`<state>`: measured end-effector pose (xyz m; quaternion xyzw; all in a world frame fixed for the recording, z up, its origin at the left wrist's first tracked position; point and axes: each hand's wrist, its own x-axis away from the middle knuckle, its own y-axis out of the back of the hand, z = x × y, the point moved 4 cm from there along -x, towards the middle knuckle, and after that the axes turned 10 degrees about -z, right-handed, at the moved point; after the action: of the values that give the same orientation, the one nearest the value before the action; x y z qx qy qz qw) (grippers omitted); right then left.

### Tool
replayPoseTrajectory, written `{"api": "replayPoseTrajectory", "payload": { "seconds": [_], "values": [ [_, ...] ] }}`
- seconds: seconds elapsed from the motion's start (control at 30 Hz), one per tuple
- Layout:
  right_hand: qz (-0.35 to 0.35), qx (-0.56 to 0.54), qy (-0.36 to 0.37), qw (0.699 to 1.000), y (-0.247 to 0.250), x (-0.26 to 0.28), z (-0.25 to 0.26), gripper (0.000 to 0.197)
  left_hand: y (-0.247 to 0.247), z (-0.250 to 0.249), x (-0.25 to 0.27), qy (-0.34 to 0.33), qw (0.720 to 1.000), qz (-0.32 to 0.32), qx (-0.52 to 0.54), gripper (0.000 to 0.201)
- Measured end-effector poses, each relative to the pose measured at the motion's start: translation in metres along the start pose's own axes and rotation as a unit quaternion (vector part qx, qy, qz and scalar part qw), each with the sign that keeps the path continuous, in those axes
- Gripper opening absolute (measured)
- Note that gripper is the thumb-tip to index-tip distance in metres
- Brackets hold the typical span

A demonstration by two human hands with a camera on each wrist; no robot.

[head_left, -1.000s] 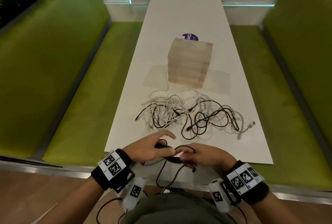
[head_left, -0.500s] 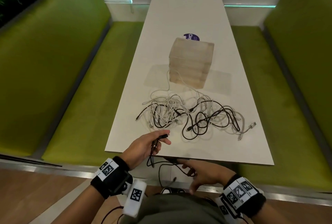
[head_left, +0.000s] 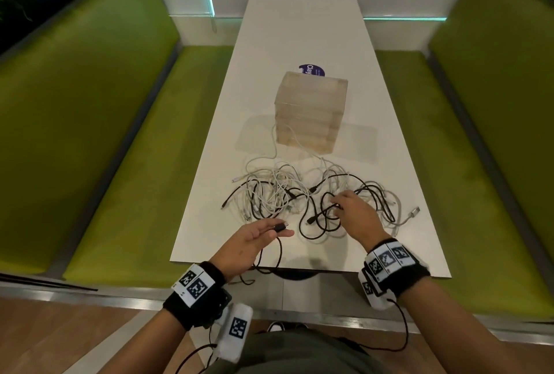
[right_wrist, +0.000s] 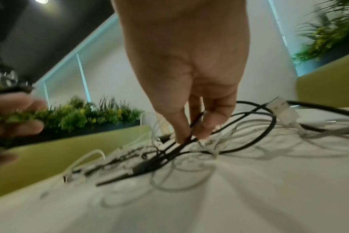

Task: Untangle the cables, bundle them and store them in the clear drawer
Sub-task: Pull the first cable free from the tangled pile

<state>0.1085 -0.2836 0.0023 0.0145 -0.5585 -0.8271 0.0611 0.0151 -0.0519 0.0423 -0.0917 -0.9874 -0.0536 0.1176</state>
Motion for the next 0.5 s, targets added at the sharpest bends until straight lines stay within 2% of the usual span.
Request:
{"api": "replayPoseTrajectory", "payload": {
  "seconds": [0.13, 0.2, 0.3, 0.4, 0.5],
  "values": [
    [-0.053, 0.022, 0.009, 0.998, 0.004, 0.0, 0.0, 0.018, 0.006, -0.003, -0.004, -0.051, 0.996, -0.067, 0.014, 0.016],
    [-0.125, -0.039, -0.019, 0.991, 0.018, 0.003, -0.001, 0.016, 0.009, -0.002, -0.006, -0.037, 0.993, -0.102, 0.054, 0.013],
    [-0.207, -0.061, 0.017, 0.976, 0.043, 0.008, 0.011, 0.016, 0.007, -0.003, -0.013, -0.021, 0.986, -0.141, 0.088, 0.012],
    [-0.199, -0.141, 0.02, 0.97, 0.062, 0.015, 0.029, 0.019, -0.002, -0.005, -0.025, 0.005, 0.977, -0.158, 0.14, 0.013],
    [-0.144, -0.236, 0.037, 0.96, 0.064, 0.023, 0.049, 0.017, -0.015, -0.018, -0.037, 0.013, 0.966, -0.134, 0.22, 0.017]
  ]
}}
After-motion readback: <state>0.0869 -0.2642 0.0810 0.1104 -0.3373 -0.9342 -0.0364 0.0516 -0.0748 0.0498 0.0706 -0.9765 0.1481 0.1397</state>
